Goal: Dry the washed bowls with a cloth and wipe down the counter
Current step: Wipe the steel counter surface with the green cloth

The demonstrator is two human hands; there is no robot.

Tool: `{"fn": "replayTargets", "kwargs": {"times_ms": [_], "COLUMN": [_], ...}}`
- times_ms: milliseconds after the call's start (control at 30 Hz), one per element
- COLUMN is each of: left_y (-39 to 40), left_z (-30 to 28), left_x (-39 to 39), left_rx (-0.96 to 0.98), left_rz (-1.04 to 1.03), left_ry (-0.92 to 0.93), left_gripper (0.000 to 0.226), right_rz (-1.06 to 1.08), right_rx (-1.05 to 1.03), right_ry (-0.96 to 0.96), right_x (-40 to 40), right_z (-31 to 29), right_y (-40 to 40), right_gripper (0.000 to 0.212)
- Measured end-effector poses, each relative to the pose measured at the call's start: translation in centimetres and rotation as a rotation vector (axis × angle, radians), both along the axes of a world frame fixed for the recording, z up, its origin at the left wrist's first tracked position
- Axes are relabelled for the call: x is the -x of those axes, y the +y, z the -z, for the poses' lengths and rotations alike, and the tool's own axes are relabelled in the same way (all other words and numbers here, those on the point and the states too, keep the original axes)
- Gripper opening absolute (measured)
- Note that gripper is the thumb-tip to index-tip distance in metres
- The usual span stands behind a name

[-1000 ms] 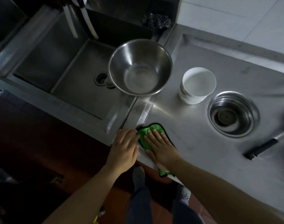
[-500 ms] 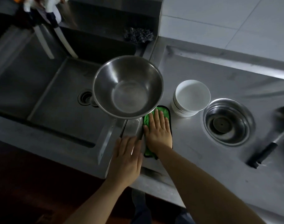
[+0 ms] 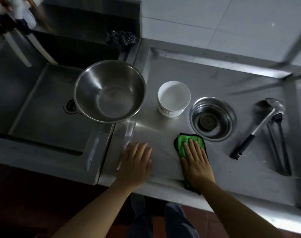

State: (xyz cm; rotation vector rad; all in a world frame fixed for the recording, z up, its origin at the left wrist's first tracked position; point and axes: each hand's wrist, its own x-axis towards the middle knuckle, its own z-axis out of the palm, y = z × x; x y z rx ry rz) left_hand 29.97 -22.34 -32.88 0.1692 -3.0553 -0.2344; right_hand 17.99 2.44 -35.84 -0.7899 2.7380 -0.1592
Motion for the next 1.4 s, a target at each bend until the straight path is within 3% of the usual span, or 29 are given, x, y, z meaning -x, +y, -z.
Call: {"fn": "replayTargets", "kwargs": {"times_ms": [267,667,767,867,1067,1200,1300,1400], "left_y": [3.5,3.7,2.9,1.6,-5.3,-12.2,-16.3,-18.7], "left_z": [0.0,-4.6,-6.9,-9.6,-13.9,-14.2,-14.2,-14.0], "left_x": [0.4,1.6,2.0,1.7,1.5,3.5,5.8,7.3], "left_rx": [0.05,0.026,0.031,0.049,0.079,-0.103,-0.485,-0.771], "left_rz": [0.033,-0.045,-0.09,-0.151,-0.349,-0.656,-0.872,-0.947], "left_ry": [-0.028,0.022,0.05,0.115,0.182,0.056,0.028,-0.028], "left_gripper": [0.044,0.042,0.041,0.041,0.042,0.051,0.054,0.042], "right_rz": [0.199,0.27,0.298,0.192,0.188,0.406,0.565,0.719], "right_rx": [-0.039,-0.059,0.027,0.135,0.409,0.522,0.622,0.714], "right_ry": [-0.023,-0.22,-0.258,-0.301,-0.529,-0.739,-0.82,-0.874], "right_x": [1.3,2.7,3.0,2.5,2.6,3.8,4.6,4.7], "right_z": [-0.9,-5.3,-7.8,-10.6,-16.7,-18.5,-17.3,-15.8], "right_y": [7.0,5.6,3.0,-1.7,-13.8,-20.7,-23.8,-25.4], "right_gripper": [0.063,0.072,0.06,0.045,0.059,0.07,0.067,0.057]}}
